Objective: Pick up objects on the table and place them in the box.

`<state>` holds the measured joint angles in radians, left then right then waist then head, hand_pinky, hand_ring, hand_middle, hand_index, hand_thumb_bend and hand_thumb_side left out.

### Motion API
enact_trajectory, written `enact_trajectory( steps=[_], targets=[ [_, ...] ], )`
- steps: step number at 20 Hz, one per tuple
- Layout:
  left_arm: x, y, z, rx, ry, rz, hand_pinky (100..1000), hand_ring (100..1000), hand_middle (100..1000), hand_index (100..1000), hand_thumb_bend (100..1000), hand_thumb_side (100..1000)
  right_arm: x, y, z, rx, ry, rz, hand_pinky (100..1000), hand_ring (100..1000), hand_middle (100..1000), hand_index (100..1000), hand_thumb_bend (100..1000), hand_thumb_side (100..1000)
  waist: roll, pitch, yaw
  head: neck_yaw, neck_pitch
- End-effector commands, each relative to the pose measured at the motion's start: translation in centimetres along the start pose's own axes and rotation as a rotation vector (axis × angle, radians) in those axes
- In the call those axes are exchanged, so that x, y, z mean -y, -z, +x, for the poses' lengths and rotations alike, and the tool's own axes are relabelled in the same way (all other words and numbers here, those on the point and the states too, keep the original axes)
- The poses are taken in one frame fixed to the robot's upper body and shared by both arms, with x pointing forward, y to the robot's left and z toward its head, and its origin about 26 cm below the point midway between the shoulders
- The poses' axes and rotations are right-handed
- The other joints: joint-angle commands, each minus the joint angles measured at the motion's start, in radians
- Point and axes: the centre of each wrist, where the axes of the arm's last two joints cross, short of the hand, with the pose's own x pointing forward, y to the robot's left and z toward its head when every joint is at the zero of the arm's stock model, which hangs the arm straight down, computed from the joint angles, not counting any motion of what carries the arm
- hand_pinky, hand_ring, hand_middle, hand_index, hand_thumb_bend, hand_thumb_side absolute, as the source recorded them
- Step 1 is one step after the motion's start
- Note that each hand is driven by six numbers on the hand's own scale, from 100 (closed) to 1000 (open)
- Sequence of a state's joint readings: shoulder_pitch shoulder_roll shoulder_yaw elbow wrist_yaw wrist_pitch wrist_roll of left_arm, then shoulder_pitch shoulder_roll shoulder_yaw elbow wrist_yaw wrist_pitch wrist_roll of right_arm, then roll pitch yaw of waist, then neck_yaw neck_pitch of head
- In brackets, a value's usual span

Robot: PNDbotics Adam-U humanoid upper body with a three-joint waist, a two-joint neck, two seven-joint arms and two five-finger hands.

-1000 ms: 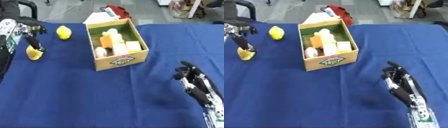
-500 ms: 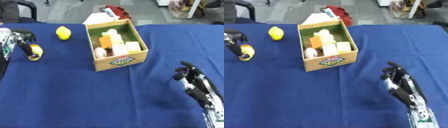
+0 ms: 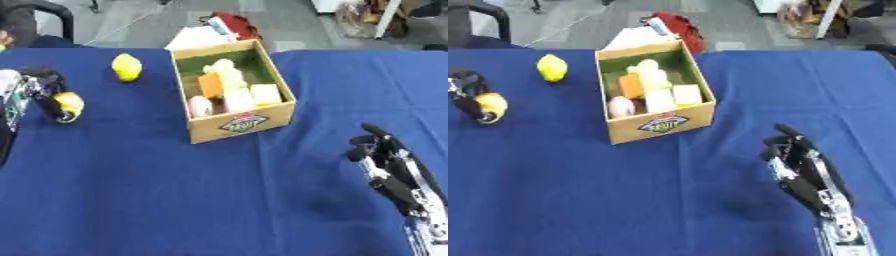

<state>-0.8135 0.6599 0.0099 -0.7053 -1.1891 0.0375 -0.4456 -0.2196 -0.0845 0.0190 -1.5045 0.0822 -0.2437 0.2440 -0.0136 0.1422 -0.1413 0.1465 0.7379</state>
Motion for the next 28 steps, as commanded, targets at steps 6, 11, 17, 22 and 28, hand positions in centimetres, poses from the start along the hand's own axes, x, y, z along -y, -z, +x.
enact_trajectory(
  steps=[6, 11, 17, 22, 28],
  targets=[
    [-7.5, -3.4, 0.3, 0.094, 0.082, 0.251, 627, 465, 470, 654, 282, 184, 0.6, 0.1, 0.4, 0.009, -0.024, -0.002, 657, 625, 669, 903, 100, 373, -0.002, -0.013, 0.007, -0.006, -0.006],
    [-11.7, -6.1, 4.3, 0.26, 0.133, 0.385, 629, 460, 463, 651, 243, 180, 0.6, 0.0, 0.2, 0.002, -0.024, -0.001, 657, 625, 669, 903, 100, 373, -0.003, -0.017, 0.007, -0.006, -0.001],
    [-12.9, -6.4, 12.3, 0.477, 0.127, 0.437, 636, 472, 471, 661, 214, 178, 0.3, 0.0, 0.1, 0.001, -0.017, 0.012, 657, 625, 669, 903, 100, 369, -0.01, -0.019, -0.011, 0.005, 0.005],
    [-11.1, -5.8, 18.3, 0.581, 0.129, 0.466, 654, 500, 497, 689, 193, 180, -0.3, 0.3, 0.2, 0.01, -0.005, 0.03, 658, 625, 669, 904, 100, 368, -0.02, -0.011, -0.032, 0.026, 0.004],
    [-8.8, -5.3, 22.1, 0.657, 0.138, 0.482, 686, 561, 567, 759, 198, 186, -0.6, 0.5, 0.2, 0.014, 0.003, 0.04, 658, 625, 668, 904, 100, 369, -0.025, -0.005, -0.052, 0.041, 0.002]
  ],
)
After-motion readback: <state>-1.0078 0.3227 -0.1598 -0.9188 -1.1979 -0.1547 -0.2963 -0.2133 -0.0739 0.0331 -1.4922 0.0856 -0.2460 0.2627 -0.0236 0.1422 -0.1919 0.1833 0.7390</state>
